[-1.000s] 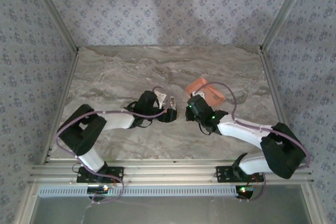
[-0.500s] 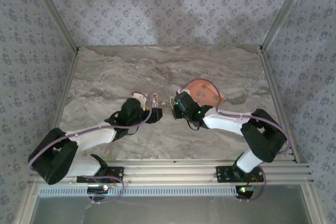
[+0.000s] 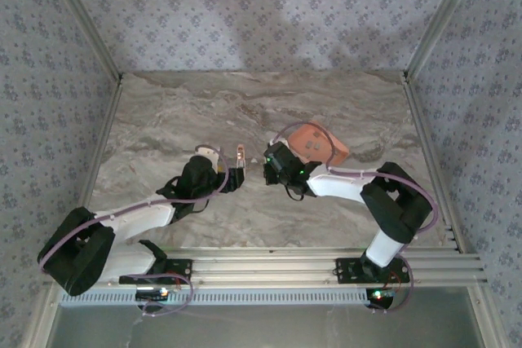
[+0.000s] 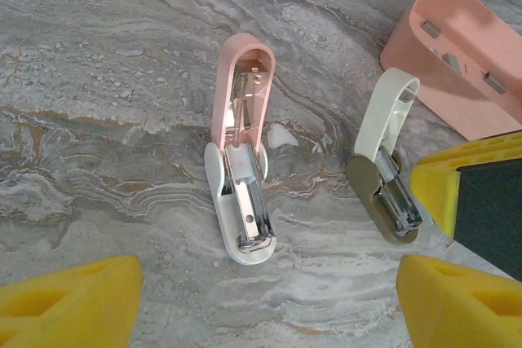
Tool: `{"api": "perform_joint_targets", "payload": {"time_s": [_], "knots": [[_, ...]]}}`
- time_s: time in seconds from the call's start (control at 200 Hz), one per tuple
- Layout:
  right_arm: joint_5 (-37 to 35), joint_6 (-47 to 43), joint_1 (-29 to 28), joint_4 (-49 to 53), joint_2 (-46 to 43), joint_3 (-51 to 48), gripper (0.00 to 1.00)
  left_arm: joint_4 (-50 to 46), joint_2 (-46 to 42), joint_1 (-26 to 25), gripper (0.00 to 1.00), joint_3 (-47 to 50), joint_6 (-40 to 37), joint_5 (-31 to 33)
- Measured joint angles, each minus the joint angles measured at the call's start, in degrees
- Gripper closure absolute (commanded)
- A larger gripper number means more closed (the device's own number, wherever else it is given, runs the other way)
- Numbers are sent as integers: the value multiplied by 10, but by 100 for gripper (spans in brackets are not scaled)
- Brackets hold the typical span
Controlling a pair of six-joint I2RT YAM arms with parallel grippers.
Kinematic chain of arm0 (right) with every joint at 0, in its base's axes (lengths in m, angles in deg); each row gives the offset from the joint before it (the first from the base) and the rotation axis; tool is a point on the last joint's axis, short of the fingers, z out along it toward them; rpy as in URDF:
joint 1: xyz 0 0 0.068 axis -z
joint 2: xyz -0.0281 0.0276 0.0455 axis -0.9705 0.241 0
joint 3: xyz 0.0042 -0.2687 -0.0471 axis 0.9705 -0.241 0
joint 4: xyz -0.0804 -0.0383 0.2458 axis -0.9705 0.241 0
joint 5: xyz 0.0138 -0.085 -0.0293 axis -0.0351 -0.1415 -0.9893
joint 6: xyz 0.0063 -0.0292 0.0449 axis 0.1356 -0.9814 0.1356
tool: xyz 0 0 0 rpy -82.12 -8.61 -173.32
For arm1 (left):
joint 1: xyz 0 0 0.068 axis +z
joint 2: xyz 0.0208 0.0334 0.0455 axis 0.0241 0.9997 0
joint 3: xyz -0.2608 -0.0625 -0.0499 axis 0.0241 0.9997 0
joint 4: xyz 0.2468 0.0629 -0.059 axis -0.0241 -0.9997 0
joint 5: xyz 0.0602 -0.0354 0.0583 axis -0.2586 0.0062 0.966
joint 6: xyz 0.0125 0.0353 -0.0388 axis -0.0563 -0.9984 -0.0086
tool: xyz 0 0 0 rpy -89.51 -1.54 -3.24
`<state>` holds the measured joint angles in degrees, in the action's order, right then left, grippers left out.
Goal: Load the staples into the stapler
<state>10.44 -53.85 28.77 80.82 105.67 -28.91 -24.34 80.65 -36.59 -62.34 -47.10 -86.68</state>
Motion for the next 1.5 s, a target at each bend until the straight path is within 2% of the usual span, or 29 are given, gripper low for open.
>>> {"api": "perform_joint_targets", "payload": {"time_s": [0.555,1.004,1.499], "knots": [[-22,-4,-3,-3,29,7,88,0,-7,4,19,0,0,2],[-71,-17,-26,1,33,10,88,0,-8,5,18,0,0,4],[-76,-21,-30,-17,27,5,88,1,-8,5,18,0,0,4]]}}
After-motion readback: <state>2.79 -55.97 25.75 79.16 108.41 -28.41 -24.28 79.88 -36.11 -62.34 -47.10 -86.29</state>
